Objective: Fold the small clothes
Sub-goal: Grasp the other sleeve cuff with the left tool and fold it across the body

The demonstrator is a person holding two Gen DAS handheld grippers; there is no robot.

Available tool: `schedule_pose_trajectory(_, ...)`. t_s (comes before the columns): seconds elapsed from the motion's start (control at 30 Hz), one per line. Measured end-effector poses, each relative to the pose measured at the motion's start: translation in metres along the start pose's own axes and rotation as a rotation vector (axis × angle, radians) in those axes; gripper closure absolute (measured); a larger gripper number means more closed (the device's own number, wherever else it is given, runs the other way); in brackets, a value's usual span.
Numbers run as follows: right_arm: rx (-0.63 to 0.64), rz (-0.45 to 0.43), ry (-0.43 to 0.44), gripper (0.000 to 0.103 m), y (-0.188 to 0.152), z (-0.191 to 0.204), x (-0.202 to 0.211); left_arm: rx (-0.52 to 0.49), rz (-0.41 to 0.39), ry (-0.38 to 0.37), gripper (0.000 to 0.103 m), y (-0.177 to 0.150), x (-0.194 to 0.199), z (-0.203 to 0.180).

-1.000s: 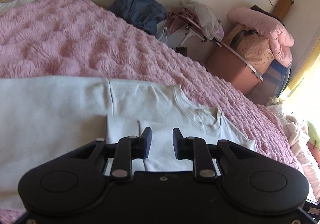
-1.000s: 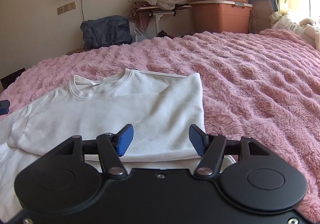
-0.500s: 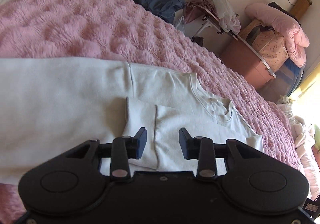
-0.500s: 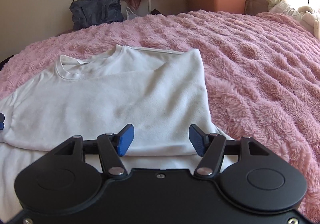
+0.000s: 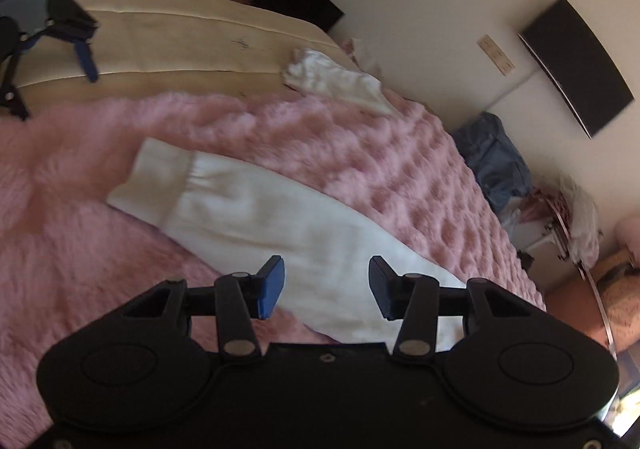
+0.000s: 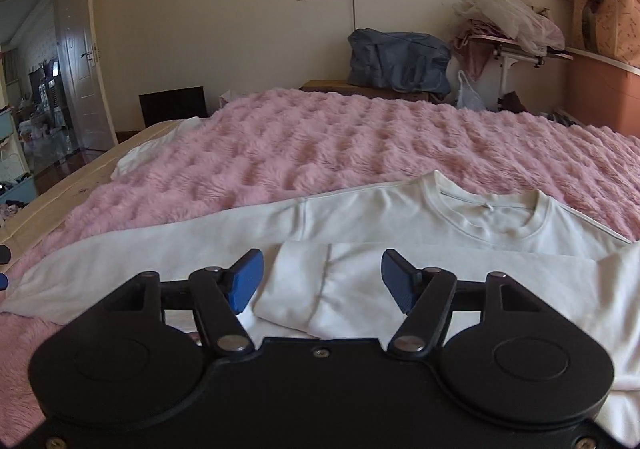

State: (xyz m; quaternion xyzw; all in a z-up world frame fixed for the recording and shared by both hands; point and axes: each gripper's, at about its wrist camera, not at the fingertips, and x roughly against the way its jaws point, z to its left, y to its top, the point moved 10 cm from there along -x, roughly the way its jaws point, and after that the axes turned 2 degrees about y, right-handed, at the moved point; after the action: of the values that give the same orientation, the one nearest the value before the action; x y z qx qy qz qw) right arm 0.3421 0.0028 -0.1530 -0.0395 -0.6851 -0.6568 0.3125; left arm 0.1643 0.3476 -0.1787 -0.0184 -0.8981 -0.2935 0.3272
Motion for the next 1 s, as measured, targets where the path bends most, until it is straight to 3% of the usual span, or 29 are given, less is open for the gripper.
schedule_pose_trajectory(0.17, 0.037, 0.039, 0.011, 0.037, -0.008, 0.041, -0.031, 0.143, 0.0, 0.12, 0.055, 0.019, -0.004, 0.079)
schedule_pose_trajectory(0.3, 0.108, 0.087, -0.026, 0.037, -0.019, 0.054, -0.053, 0.25, 0.025, 0.124, 0.056, 0.015, -0.017, 0.114)
schedule_pose_trajectory(0.57, 0.11, 0.117, -0.032, 0.037, -0.027, 0.056, -0.071, 0.271, -0.044, 0.091, 0.058, 0.032, -0.045, 0.119)
schedule_pose_trajectory(0.7, 0.128, 0.134, -0.053, 0.037, -0.035, 0.054, -0.08, 0.261, -0.071, 0.026, 0.063, 0.04, -0.049, 0.116)
schedule_pose_trajectory(0.77, 0.127, 0.15, -0.06, 0.037, -0.042, 0.053, -0.083, 0.266, -0.09, -0.013, 0.077, 0.043, -0.047, 0.114)
schedule_pose_trajectory(0.8, 0.125, 0.159, -0.06, 0.037, -0.045, 0.052, -0.085, 0.261, -0.094, -0.019, 0.095, 0.044, -0.046, 0.113)
schedule_pose_trajectory(1.0, 0.092, 0.179, -0.067, 0.036, -0.062, 0.049, -0.092, 0.236, -0.14, -0.09, 0.1, 0.052, -0.038, 0.097)
